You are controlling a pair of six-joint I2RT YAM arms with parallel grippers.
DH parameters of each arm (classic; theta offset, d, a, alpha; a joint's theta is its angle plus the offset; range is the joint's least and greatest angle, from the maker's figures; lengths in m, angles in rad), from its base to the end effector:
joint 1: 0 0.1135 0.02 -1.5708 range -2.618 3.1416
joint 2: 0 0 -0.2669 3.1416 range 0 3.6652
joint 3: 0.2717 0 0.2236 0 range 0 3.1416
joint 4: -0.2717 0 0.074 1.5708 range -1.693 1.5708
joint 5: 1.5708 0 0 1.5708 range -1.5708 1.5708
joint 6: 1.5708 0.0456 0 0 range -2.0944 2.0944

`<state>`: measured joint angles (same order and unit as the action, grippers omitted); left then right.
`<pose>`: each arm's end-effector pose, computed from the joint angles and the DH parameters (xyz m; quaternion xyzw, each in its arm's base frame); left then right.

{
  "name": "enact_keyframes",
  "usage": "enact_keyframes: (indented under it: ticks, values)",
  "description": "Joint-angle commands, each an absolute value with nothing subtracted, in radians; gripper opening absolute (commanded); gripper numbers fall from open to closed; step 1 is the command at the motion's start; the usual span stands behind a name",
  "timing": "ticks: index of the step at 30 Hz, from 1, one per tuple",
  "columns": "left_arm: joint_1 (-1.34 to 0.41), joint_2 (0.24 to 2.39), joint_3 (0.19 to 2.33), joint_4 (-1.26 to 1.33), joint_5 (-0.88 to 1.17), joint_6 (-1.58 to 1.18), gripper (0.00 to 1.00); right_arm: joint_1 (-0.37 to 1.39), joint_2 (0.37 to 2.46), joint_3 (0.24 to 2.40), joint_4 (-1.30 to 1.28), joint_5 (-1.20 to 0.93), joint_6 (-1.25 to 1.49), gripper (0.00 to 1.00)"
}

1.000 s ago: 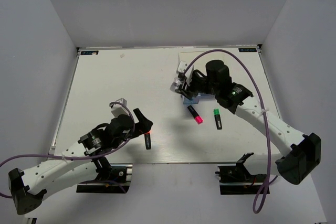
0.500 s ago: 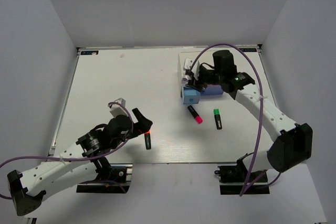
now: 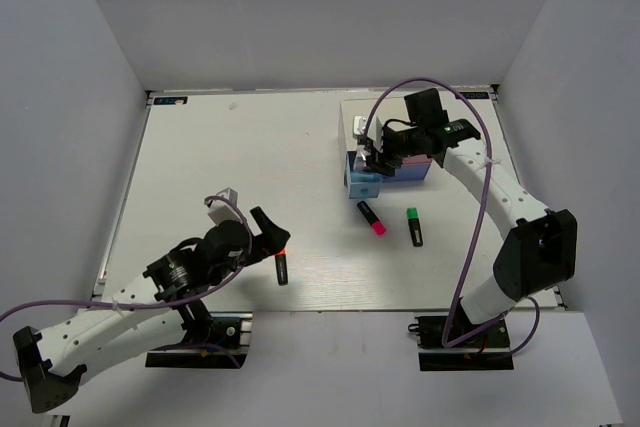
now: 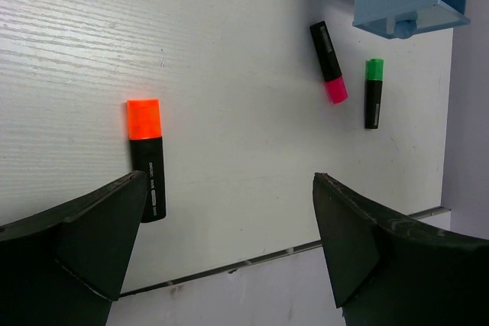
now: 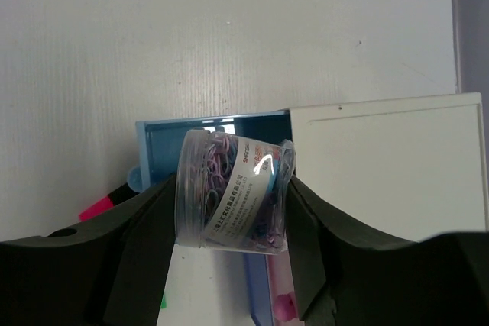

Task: Sort the stationery into containers
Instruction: Place the stationery in the drawer.

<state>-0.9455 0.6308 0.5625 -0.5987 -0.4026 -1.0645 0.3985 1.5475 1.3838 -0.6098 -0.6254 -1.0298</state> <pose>0.0815 -0.0824 0.2443 -0.1396 0.8747 -0.2648 0.3812 0.2804 0.1470 0.3269 -0.6646 0.5844 0.1548 0.4391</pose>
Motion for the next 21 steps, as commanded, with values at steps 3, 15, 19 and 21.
enact_keyframes:
  ticks: [3, 15, 19, 21]
  values:
    - [-0.943, 0.647, 0.554, -0.584, -0.385, -1.072, 0.99, 0.393, 1.549, 1.416, -0.698, -0.684, -1.14, 0.66]
    - [-0.943, 0.758, 0.572, -0.615, -0.356, -1.072, 0.99, 0.388, 1.542, 1.462, -0.666, -0.709, -1.059, 0.43]
    - [-0.943, 0.769, 0.572, -0.615, -0.336, -1.072, 0.99, 0.385, 1.529, 1.497, -0.759, -0.791, -1.091, 0.0]
    - [-0.943, 0.778, 0.572, -0.615, -0.336, -1.072, 0.99, 0.385, 1.542, 1.517, -0.869, -0.822, -1.205, 0.0]
